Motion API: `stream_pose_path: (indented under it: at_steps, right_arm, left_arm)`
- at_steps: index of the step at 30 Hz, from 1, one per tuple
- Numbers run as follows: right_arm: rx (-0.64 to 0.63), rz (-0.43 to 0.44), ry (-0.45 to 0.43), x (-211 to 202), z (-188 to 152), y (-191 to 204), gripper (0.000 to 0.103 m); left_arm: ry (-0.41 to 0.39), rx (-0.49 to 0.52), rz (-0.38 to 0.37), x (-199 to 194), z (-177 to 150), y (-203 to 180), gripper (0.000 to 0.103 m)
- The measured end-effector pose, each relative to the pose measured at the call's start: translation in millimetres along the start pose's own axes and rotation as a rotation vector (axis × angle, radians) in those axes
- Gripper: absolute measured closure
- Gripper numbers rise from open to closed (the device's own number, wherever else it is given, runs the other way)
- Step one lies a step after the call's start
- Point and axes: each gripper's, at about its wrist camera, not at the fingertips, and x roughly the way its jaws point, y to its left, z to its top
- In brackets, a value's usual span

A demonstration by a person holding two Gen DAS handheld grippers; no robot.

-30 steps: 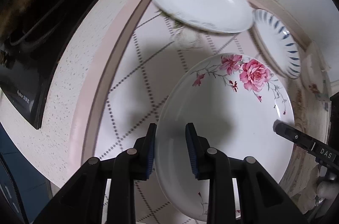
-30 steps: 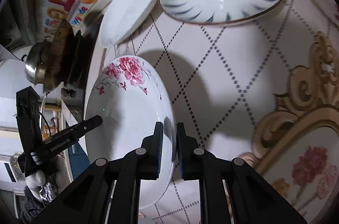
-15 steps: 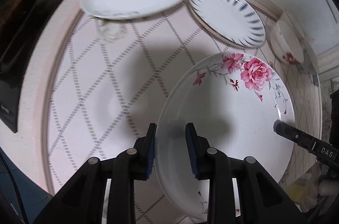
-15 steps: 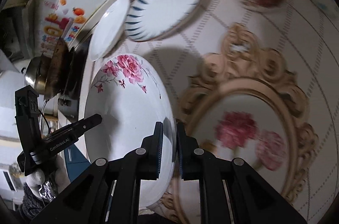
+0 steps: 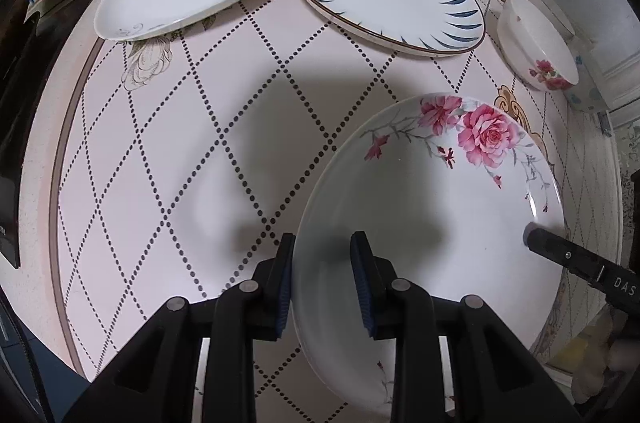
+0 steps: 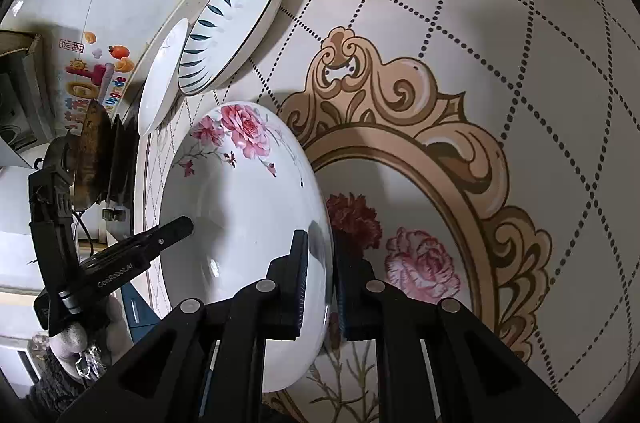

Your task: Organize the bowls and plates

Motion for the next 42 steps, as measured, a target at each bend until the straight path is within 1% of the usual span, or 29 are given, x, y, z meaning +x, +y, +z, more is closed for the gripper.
stream_pose_path:
  at_steps: [10, 12, 15, 18, 19, 20, 21, 22, 23, 24, 25, 26, 28, 30, 32, 35, 37, 39, 40, 41, 42]
  right_arm:
    - [-0.006, 0.009, 0.027, 3.6, 5.6, -0.3, 0.088]
    - [0.004, 0.014, 0.046, 3.4, 6.5, -0.7, 0.088]
    - [0.027, 0.023, 0.081, -6.8, 11.5, -3.7, 0.088]
    - [0.049, 0.021, 0.086, -37.5, 18.9, -2.5, 0.086]
    - [0.046, 0.029, 0.073, -50.7, 22.2, 2.7, 0.083]
    - [0.039, 0.036, 0.055, -63.3, 26.6, 11.3, 0.074]
    - [0.031, 0.045, 0.038, -71.5, 31.4, 20.3, 0.062]
    - [0.020, 0.058, 0.015, -79.2, 38.2, 33.4, 0.055]
    - [0.013, 0.072, -0.002, -82.8, 44.9, 45.1, 0.044]
    - [0.002, 0.102, -0.024, -83.9, 55.0, 61.9, 0.037]
    - [-0.016, 0.131, -0.040, -81.2, 65.0, 76.8, 0.037]
    - [-0.044, 0.151, -0.054, -75.1, 77.4, 93.1, 0.037]
    - [-0.102, 0.131, -0.080, -52.9, 110.3, 127.4, 0.037]
    - [-0.119, 0.138, -0.062, -23.7, 142.9, 153.6, 0.037]
    - [-0.109, 0.150, -0.038, 7.2, 174.8, 176.0, 0.037]
    - [-0.135, 0.114, -0.027, 54.6, 223.4, 208.8, 0.037]
    - [-0.164, 0.083, -0.006, 88.3, 251.8, 222.1, 0.041]
    - [-0.183, 0.042, 0.030, 118.8, 273.4, 230.6, 0.054]
    - [-0.185, 0.017, 0.051, 131.9, 280.8, 232.4, 0.056]
    - [-0.185, 0.007, 0.065, 141.4, 285.0, 232.2, 0.058]
    - [-0.178, 0.000, 0.081, 152.0, 288.2, 231.4, 0.063]
  left_arm:
    - [0.002, -0.017, 0.010, 7.0, 6.6, -5.6, 0.077]
    - [0.006, -0.012, 0.026, 3.0, 6.1, -5.5, 0.077]
    - [-0.025, -0.042, 0.005, -24.4, 5.3, 4.1, 0.077]
    - [-0.084, -0.095, -0.022, -62.6, 16.0, 22.5, 0.076]
    - [-0.109, -0.107, -0.030, -73.9, 21.4, 29.2, 0.069]
    - [-0.141, -0.120, -0.031, -85.3, 27.6, 35.6, 0.060]
    - [-0.172, -0.134, -0.024, -95.4, 35.8, 43.1, 0.055]
    - [-0.191, -0.147, -0.021, -101.1, 42.5, 51.2, 0.048]
    - [-0.210, -0.164, -0.024, -105.5, 51.7, 61.3, 0.046]
    - [-0.226, -0.179, -0.028, -107.2, 62.6, 74.2, 0.046]
    - [-0.229, -0.191, -0.024, -105.7, 71.8, 85.9, 0.046]
    - [-0.225, -0.203, -0.019, -101.8, 83.5, 98.6, 0.046]
    - [-0.223, -0.234, -0.003, -90.0, 104.7, 128.1, 0.046]
    - [-0.206, -0.262, 0.000, -72.1, 127.7, 161.0, 0.046]
    - [-0.180, -0.286, 0.012, -53.8, 145.9, 185.4, 0.046]
    - [-0.157, -0.294, 0.015, -31.3, 166.6, 205.0, 0.046]
    - [-0.139, -0.283, 0.018, -16.4, 177.4, 209.2, 0.046]
    - [-0.118, -0.283, -0.002, -3.7, 185.0, 212.8, 0.046]
    - [-0.109, -0.282, -0.009, 1.0, 187.4, 213.0, 0.046]
    - [-0.100, -0.280, -0.014, 5.6, 189.1, 213.0, 0.048]
    - [-0.097, -0.273, -0.018, 8.8, 190.0, 212.3, 0.052]
